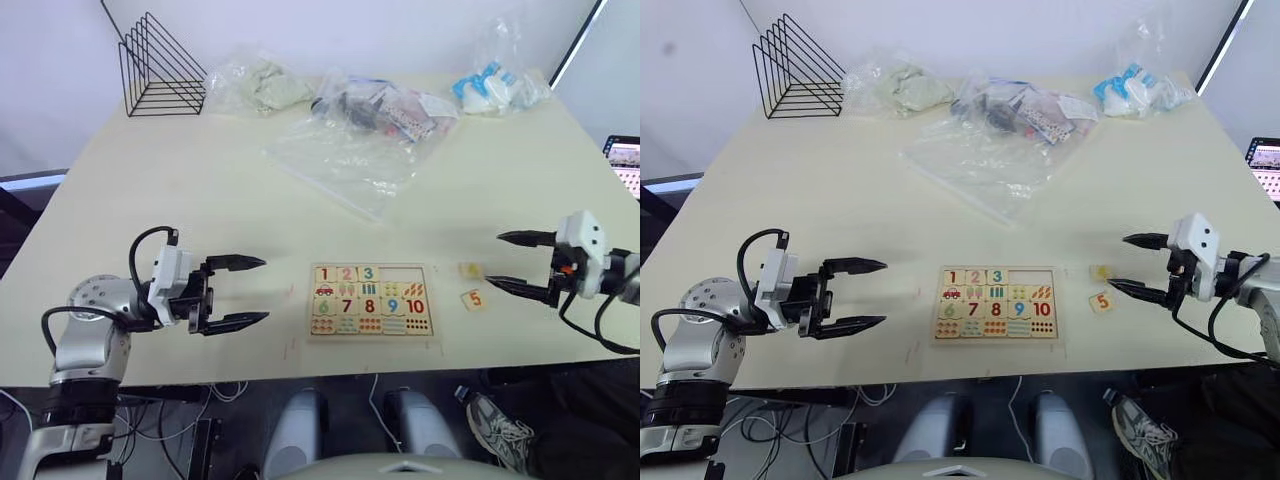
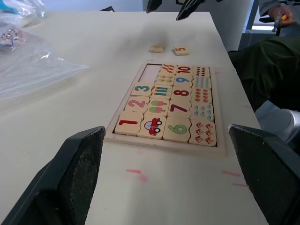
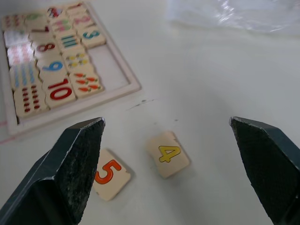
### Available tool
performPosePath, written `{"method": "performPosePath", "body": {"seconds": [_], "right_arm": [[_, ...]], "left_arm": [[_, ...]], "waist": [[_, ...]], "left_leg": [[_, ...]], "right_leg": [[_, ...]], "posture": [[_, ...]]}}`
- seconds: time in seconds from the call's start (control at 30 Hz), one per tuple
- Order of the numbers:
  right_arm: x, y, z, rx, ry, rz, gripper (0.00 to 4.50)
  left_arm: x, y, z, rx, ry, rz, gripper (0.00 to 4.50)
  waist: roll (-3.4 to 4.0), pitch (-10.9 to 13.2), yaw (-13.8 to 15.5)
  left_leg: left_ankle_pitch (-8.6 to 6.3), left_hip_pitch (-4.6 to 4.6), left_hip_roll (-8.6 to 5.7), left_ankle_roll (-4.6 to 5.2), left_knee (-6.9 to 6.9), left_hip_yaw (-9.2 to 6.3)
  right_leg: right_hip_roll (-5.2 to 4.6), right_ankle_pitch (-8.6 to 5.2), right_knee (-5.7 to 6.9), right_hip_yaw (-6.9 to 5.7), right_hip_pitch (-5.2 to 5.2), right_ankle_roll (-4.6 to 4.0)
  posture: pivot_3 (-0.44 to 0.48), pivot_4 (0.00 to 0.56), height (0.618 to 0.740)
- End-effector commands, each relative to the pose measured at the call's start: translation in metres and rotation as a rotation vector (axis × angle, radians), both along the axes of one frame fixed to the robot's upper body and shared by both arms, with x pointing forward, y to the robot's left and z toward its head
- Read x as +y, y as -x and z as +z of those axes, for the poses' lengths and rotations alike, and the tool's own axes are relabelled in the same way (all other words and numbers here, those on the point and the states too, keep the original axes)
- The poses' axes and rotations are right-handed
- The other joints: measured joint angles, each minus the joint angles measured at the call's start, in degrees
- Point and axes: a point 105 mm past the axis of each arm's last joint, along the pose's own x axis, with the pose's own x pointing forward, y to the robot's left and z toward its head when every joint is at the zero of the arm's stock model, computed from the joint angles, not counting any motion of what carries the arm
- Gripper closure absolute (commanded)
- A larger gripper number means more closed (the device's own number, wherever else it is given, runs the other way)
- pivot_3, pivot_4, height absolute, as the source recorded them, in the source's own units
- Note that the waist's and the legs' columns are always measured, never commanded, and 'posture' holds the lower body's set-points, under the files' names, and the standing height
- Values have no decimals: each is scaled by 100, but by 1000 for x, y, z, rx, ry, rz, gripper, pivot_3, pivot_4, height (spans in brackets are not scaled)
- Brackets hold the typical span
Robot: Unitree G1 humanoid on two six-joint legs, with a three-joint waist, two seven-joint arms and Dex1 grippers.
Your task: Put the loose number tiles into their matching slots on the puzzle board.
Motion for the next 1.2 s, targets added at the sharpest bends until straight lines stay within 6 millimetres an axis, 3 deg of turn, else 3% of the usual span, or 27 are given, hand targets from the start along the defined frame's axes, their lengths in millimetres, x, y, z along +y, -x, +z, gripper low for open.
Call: {"method": "performPosePath", "body": {"seconds": [0.03,0.3,0.6,1.2], "right_arm": [[-4,-11,5,-25,86,83,33],[-6,-31,-9,15,179,189,33],[-6,-39,-29,49,221,230,33],[-1,-52,-32,45,246,228,33]], "left_arm": [[-3,1,13,-43,-1,-37,0],[-6,0,16,-48,0,-68,0],[-11,-1,17,-51,7,-78,0],[-9,-1,17,-52,6,-69,0]], "waist": [[1,4,-7],[4,10,-5],[4,12,-15],[6,13,-27]], "left_leg": [[0,0,0,0,3,3],[0,-1,0,0,-1,5],[0,3,1,0,0,10],[0,7,0,0,0,2]], "right_leg": [[-1,1,1,2,0,1],[-2,1,2,-2,-1,-3],[-3,2,5,3,-1,-3],[-4,2,9,8,0,-4]], "posture": [[0,150,740],[0,150,740],[0,150,740],[0,150,740]]}}
